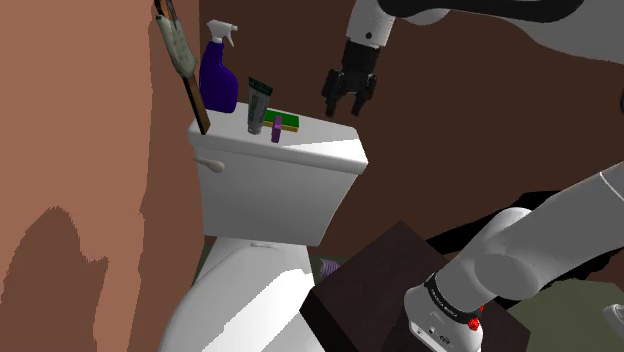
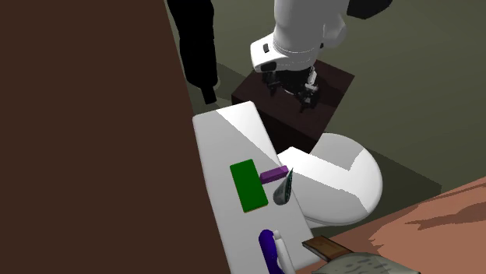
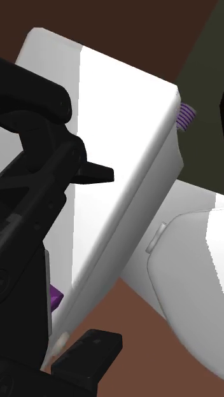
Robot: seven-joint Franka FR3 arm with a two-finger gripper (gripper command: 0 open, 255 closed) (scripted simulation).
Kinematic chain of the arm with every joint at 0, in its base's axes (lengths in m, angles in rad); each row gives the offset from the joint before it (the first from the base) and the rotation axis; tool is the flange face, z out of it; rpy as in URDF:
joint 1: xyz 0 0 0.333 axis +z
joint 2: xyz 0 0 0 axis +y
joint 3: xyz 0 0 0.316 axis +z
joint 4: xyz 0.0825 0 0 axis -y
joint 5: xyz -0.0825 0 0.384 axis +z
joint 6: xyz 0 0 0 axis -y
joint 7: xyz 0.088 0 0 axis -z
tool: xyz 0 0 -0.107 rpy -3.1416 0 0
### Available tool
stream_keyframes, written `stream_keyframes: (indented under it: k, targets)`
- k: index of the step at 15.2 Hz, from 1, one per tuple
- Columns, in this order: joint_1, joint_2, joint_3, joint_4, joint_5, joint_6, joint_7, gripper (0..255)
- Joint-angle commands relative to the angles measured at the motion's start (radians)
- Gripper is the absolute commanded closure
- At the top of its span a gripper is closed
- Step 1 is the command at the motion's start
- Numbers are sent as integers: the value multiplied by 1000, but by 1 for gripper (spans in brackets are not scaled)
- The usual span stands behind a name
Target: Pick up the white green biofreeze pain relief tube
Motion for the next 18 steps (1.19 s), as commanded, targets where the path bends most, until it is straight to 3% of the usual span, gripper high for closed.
stream_keyframes:
  k: [1,9,14,18]
  targets:
    - [6,70,14,84,-5,-10,27,0]
    - [53,397,63,513,-54,-101,147,0]
    - [113,670,77,930,-107,-240,214,0]
    - [107,638,75,825,-101,-167,209,0]
